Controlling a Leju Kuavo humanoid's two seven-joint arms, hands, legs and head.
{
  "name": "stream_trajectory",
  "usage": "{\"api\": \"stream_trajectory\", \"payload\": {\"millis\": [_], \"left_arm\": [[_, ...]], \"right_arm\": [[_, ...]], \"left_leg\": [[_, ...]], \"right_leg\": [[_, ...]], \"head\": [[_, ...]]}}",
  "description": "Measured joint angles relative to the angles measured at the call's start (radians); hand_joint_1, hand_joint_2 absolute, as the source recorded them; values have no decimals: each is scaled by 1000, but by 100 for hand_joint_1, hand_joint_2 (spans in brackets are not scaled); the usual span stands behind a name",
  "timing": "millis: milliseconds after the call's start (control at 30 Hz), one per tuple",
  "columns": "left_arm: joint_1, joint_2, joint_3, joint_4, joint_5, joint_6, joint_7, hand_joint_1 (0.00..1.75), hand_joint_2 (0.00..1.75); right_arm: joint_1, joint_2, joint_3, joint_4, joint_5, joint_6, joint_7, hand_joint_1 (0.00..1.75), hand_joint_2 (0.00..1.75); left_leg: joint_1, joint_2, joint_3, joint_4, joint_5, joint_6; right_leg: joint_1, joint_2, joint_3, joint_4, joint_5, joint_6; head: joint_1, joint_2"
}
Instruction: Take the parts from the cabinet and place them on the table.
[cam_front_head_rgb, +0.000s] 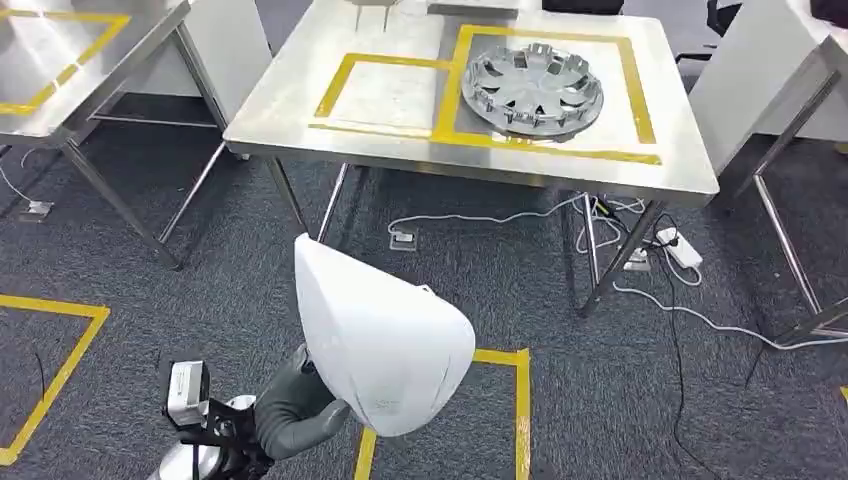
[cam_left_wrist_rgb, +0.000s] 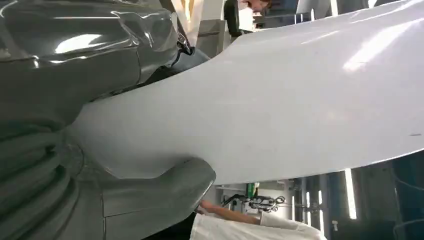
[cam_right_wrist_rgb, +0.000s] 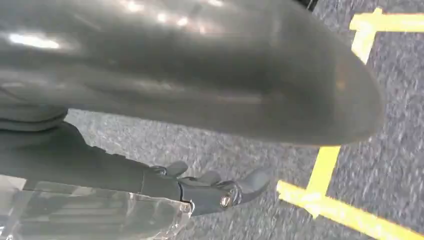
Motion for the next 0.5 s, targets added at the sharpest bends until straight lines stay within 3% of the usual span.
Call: {"api": "stream_trajectory", "payload": {"millis": [33, 67, 100, 133, 167, 200, 233, 267, 300, 333, 367, 400, 433, 467, 500], "left_arm": [[0, -1, 0, -4, -1, -1, 0, 175, 175], [1, -1, -1, -5, -1, -1, 0, 175, 175], [0, -2, -1, -5, -1, -2, 0, 175, 175], [-1, -3, -1, -5, -1, -2, 0, 175, 175], [0, -5, -2, -5, -1, -2, 1, 175, 175], [0, -5, -3, -5, -1, -2, 1, 175, 175], [1, -6, -4, -5, -1, -2, 1, 175, 175], [1, -6, -4, -5, -1, -3, 1, 175, 175], [1, -6, -5, -5, -1, -3, 2, 175, 175], [1, -6, -5, -4, -1, -3, 2, 175, 175], [1, -6, -5, -3, -1, -3, 2, 175, 175], [0, -6, -5, -2, -1, -3, 2, 175, 175], [3, -6, -5, -2, -2, -4, 4, 175, 175], [1, -5, -5, -3, -2, -5, 5, 175, 175], [1, -6, -5, -3, -1, -5, 6, 175, 175]], "right_arm": [[-2, 1, 0, 0, 0, 0, 0, 0, 0], [-4, 1, 1, 0, 0, 0, 0, 0, 0], [-7, 0, 1, 0, 0, -1, -1, 0, 0], [-9, -1, 1, 0, 0, -1, -1, 0, 0], [-8, -3, 1, 0, -1, -2, -1, 0, 0], [-5, -6, 1, 0, -1, -2, -1, 0, 0], [-2, -7, 1, 1, -1, -2, -2, 0, 0], [-1, -10, 1, 1, -1, -2, -2, 0, 0], [-1, -10, 1, 1, -1, -2, -2, 0, 0], [-1, -11, 1, 1, -1, -2, -2, 0, 0], [1, -11, 1, 1, -1, -2, -2, 0, 0], [4, -8, 1, 1, -1, -2, -3, 0, 0], [3, -8, 2, 2, -2, -2, -3, 0, 0], [3, -9, 2, 1, 0, -2, -4, 0, 0], [2, -10, 2, 2, 1, -2, -5, 0, 0]], "left_leg": [[2, -2, 21, -9, 0, 6], [10, 0, 38, -20, 1, 4], [10, 0, 48, -24, -5, 9], [10, 0, 54, -24, -15, 10], [11, 0, 62, -24, -26, 8], [11, -1, 74, -24, -39, 6], [13, -4, 88, -24, -51, 2], [15, -5, 104, -24, -64, -2], [19, -6, 124, -24, -79, -8], [22, -6, 143, -24, -95, -15], [23, -6, 159, -21, -112, -22], [15, -7, 168, -12, -130, -30], [14, -6, 168, -10, -144, -35], [15, -5, 169, -13, -157, -41], [17, -2, 182, 3, -152, -46]], "right_leg": [[2, 0, 1, 6, 2, 4], [-2, -4, -30, 51, 5, 4], [-2, -8, -82, 138, 17, 9], [-4, -9, -144, 224, 8, 8], [-8, -10, -197, 284, -26, 4], [-11, -10, -239, 321, -78, -6], [-16, -10, -263, 322, -116, -2], [-20, -11, -272, 294, -130, 5], [-26, -12, -268, 233, -114, 21], [-32, -14, -254, 155, -66, 44], [-40, -20, -241, 72, 21, 77], [-43, -35, -236, 22, 123, 100], [-37, -45, -230, 18, 139, 67], [-36, -38, -219, 23, 138, 41], [-36, -36, -217, 22, 134, 25]], "head": [[-2, 0], [0, 0], [0, 0], [2, 0], [1, 0], [2, 0], [2, 0], [2, 0], [2, 0], [2, 0], [3, 0], [8, 0], [6, 0], [-1, 0], [-1, 0]]}}
